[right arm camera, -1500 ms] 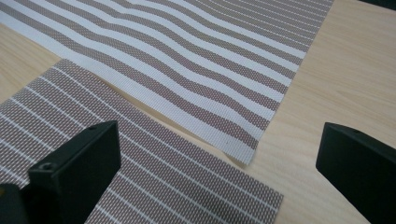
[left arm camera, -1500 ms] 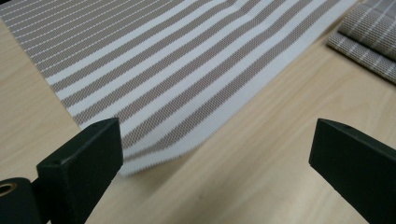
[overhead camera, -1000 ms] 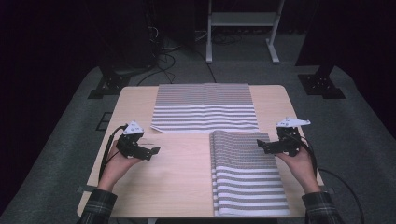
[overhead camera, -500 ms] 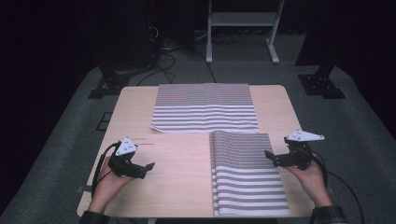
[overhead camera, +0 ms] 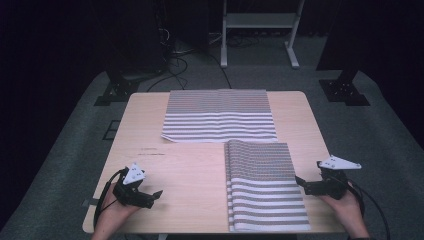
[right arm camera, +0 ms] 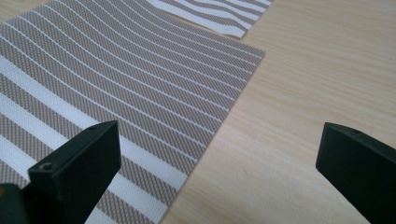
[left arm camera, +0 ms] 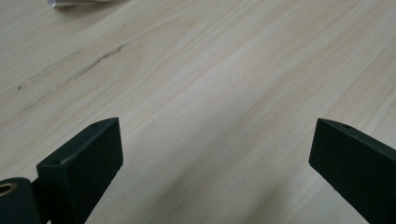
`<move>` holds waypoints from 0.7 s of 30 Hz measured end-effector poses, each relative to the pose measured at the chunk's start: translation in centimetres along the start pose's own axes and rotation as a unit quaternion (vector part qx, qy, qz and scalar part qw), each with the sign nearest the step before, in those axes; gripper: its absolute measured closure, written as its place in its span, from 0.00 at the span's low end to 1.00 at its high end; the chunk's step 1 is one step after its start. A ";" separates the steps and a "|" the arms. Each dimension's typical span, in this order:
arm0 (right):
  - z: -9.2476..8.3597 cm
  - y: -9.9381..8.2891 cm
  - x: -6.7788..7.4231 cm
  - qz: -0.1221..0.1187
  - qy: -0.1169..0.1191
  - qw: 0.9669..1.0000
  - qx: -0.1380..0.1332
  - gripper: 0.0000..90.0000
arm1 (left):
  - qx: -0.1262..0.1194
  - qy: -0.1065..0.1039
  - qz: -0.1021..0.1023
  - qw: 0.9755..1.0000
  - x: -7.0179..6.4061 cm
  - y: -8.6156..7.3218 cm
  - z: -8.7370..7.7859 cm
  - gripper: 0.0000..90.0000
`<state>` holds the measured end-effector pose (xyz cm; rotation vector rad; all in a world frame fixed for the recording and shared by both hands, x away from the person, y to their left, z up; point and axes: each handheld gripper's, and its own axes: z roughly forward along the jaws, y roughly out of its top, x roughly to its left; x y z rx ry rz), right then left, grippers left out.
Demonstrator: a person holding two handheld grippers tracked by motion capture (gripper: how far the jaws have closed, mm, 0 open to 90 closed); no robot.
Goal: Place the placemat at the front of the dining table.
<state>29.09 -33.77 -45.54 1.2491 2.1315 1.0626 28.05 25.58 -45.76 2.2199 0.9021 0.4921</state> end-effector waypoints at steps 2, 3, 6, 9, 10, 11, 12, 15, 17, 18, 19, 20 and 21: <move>-0.3 -0.6 -0.2 0.001 -0.002 1.000 0.001 0.00 | 0.005 0.000 0.000 1.000 0.0 -0.4 -0.1 0.02; -0.4 -0.9 -0.2 0.001 -0.002 1.000 0.002 0.00 | 0.005 0.001 -0.003 1.000 -0.1 -0.7 -0.1 0.02; -0.6 -1.9 -0.5 0.004 -0.003 1.000 0.014 0.00 | 0.008 0.000 -0.006 1.000 -0.1 -1.2 -0.2 0.02; -0.6 -2.5 -0.7 0.004 -0.004 1.000 0.025 0.00 | 0.016 -0.004 -0.006 1.000 -0.2 -1.5 0.2 0.02; -0.6 -2.7 -0.7 0.004 -0.004 1.000 0.029 0.00 | 0.019 -0.005 -0.004 1.000 -0.3 -1.6 0.3 0.02; -0.7 -2.9 -0.8 0.003 -0.005 0.999 0.033 0.00 | 0.023 -0.007 -0.001 1.000 -0.3 -1.6 0.4 0.02; -0.7 -3.1 -0.9 0.002 -0.008 0.999 0.039 0.00 | 0.024 -0.007 -0.001 1.000 -0.3 -1.7 0.5 0.02; -0.7 -3.5 -1.1 0.005 -0.011 0.999 0.052 0.00 | 0.023 -0.018 0.004 1.000 -0.4 -1.9 0.9 0.01; -0.8 -3.8 -1.3 0.008 -0.013 0.998 0.059 0.00 | 0.021 -0.020 0.001 1.000 -0.4 -2.0 0.9 0.01; -0.8 -4.0 -1.4 0.008 -0.012 0.998 0.063 0.00 | 0.019 -0.023 -0.002 1.000 -0.3 -2.0 1.0 0.01; -0.7 -4.1 -1.4 0.008 -0.012 0.998 0.068 0.00 | 0.018 -0.028 -0.006 0.999 -0.3 -2.1 1.0 0.01; -0.6 -4.2 -1.5 0.008 -0.012 0.997 0.073 0.00 | 0.013 -0.036 -0.015 0.999 -0.2 -2.2 1.1 0.01; -0.5 -4.4 -1.5 0.010 -0.008 0.997 0.076 0.00 | 0.010 -0.037 -0.013 0.999 -0.2 -2.3 1.2 0.00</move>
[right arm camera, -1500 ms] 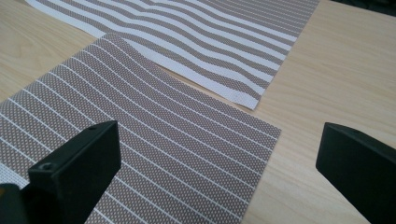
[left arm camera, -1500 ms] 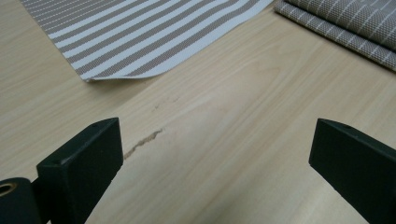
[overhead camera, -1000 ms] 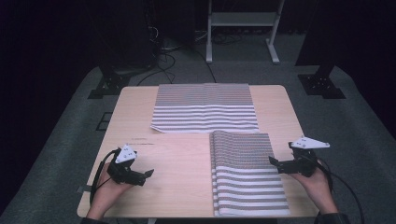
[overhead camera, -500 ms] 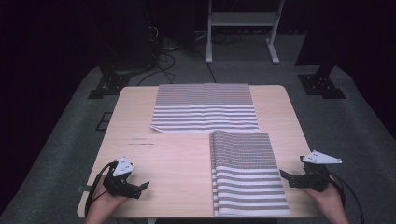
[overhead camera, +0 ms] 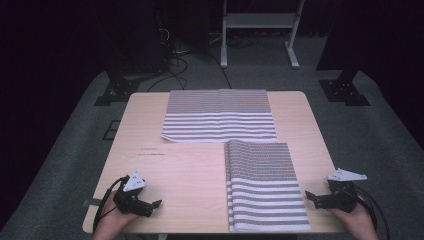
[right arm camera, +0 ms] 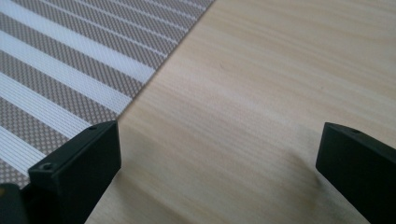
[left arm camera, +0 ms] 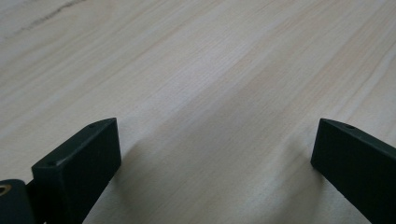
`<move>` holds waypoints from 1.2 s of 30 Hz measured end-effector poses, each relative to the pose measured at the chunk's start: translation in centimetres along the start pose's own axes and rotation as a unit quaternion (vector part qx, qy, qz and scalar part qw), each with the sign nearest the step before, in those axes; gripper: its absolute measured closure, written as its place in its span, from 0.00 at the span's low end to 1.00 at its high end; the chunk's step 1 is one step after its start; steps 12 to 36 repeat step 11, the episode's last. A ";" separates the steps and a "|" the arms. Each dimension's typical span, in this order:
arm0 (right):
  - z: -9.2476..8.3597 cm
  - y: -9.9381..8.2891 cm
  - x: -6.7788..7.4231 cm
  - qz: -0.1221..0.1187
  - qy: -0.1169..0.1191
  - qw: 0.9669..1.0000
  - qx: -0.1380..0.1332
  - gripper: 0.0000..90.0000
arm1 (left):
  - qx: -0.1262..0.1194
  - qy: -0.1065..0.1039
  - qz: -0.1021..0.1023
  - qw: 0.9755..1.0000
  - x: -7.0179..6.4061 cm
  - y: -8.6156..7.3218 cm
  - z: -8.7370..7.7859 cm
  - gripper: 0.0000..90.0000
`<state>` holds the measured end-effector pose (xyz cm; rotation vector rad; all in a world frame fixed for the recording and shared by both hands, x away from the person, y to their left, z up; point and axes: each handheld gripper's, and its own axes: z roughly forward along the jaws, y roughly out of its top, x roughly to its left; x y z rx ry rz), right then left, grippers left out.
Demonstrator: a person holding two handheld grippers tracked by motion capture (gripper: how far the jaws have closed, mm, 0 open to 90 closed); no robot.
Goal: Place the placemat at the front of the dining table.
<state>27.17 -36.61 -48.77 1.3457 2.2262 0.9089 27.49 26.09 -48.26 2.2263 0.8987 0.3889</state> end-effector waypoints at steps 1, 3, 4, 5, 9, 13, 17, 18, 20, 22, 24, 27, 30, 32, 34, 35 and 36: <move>0.0 -0.1 -0.1 -0.001 0.003 1.000 -0.004 0.00 | -0.003 -0.002 0.002 1.000 0.0 0.0 0.0 0.00; 0.0 -0.2 -0.2 0.001 0.002 1.000 -0.008 0.00 | -0.008 -0.006 0.005 1.000 -0.1 -0.1 0.1 0.00; 0.0 -0.2 -0.3 0.001 0.003 1.000 -0.008 0.00 | -0.009 -0.006 0.005 1.000 -0.1 -0.2 0.0 0.00; 0.0 -0.2 -0.3 0.001 0.003 1.000 -0.008 0.00 | -0.009 -0.006 0.005 1.000 -0.1 -0.2 0.0 0.00; 0.0 -0.2 -0.3 0.002 0.002 1.000 -0.008 0.00 | -0.009 -0.006 0.006 1.000 -0.1 -0.2 0.0 0.00; 0.0 -0.2 -0.3 0.002 0.002 1.000 -0.008 0.00 | -0.010 -0.005 0.004 1.000 0.0 -0.2 0.1 0.00; 0.0 -0.2 -0.3 0.002 0.002 1.000 -0.008 0.00 | -0.010 -0.005 0.004 1.000 0.0 -0.2 0.1 0.00; 0.0 -0.2 -0.3 0.002 0.002 1.000 -0.008 0.00 | -0.010 -0.005 0.004 1.000 0.0 -0.2 0.1 0.00; 0.0 -0.2 -0.3 0.002 0.002 1.000 -0.008 0.00 | -0.010 -0.005 0.004 1.000 0.0 -0.2 0.1 0.00; 0.0 -0.2 -0.3 0.002 0.002 1.000 -0.008 0.00 | -0.010 -0.005 0.004 1.000 0.0 -0.2 0.1 0.00; 0.0 -0.2 -0.3 0.002 0.002 1.000 -0.008 0.00 | -0.010 -0.005 0.004 1.000 0.0 -0.2 0.1 0.00; 0.0 -0.2 -0.3 0.002 0.002 1.000 -0.008 0.00 | -0.010 -0.005 0.004 1.000 0.0 -0.2 0.1 0.00; 0.0 -0.2 -0.3 0.002 0.002 1.000 -0.008 0.00 | -0.010 -0.005 0.004 1.000 0.0 -0.2 0.1 0.00; 0.0 -0.2 -0.3 0.002 0.002 1.000 -0.008 0.00 | -0.010 -0.005 0.004 1.000 0.0 -0.2 0.1 0.00; 0.0 -0.2 -0.3 0.002 0.002 1.000 -0.008 0.00 | -0.010 -0.005 0.004 1.000 0.0 -0.2 0.1 0.00; 0.0 -0.2 -0.3 0.002 0.002 1.000 -0.008 0.00 | -0.010 -0.005 0.004 1.000 0.0 -0.2 0.1 0.00; 0.0 -0.2 -0.3 0.002 0.002 1.000 -0.008 0.00 | -0.010 -0.005 0.004 1.000 0.0 -0.2 0.1 0.00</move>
